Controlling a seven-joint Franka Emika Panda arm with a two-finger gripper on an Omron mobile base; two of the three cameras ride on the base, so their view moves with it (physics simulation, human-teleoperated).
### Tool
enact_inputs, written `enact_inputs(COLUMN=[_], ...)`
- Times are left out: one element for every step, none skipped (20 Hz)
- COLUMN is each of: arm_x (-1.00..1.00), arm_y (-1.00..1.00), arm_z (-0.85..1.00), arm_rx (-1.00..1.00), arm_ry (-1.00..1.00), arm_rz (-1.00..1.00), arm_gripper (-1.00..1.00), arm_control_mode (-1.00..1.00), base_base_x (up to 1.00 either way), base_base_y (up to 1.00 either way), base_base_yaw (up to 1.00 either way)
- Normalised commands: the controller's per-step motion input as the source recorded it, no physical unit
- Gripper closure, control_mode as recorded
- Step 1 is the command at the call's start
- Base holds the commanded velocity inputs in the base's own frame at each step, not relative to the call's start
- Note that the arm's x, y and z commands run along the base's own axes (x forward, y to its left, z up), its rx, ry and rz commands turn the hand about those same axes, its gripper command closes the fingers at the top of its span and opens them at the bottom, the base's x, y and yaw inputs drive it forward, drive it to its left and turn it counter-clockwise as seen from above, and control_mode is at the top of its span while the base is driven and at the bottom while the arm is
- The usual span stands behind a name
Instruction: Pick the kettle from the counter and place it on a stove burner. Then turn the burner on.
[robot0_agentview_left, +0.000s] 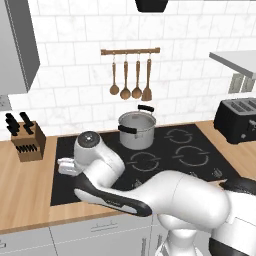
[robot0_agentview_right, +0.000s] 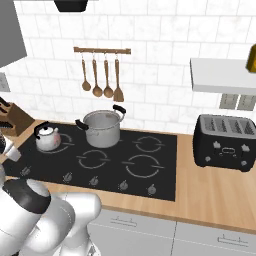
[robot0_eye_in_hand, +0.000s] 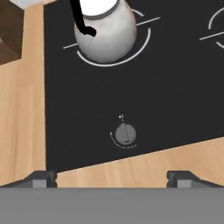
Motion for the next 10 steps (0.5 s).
enact_inputs(arm_x=[-0.29, -0.23, -0.12, -0.02, 0.00, 0.00, 0.00, 0.00, -0.01, 0.00], arm_y=[-0.49, -0.42, -0.33, -0.27, -0.16, -0.06, 0.00, 0.00, 0.00, 0.00], arm_z=[0.00, 0.00, 0.00, 0.00, 0.00, 0.00, 0.00, -0.01, -0.01, -0.01], arm_rx=[0.10, 0.09, 0.04, 0.05, 0.02, 0.00, 0.00, 0.00, 0.00, 0.00], arm_ry=[0.15, 0.17, 0.18, 0.18, 0.18, 0.17, 0.14, 0.06, 0.04, 0.02], arm_rz=[0.05, 0.05, 0.04, 0.03, 0.03, 0.02, 0.00, 0.00, 0.01, 0.00], arm_gripper=[-1.00, -1.00, -1.00, -1.00, -1.00, -1.00, -1.00, -1.00, -1.00, -1.00], arm_control_mode=[-1.00, -1.00, -1.00, -1.00, -1.00, -1.00, -1.00, -1.00, -1.00, -1.00], base_base_x=[0.00, 0.00, 0.00, 0.00, 0.00, 0.00, 0.00, 0.00, 0.00, 0.00], base_base_y=[0.00, 0.00, 0.00, 0.00, 0.00, 0.00, 0.00, 0.00, 0.00, 0.00], base_base_yaw=[0.00, 0.00, 0.00, 0.00, 0.00, 0.00, 0.00, 0.00, 0.00, 0.00])
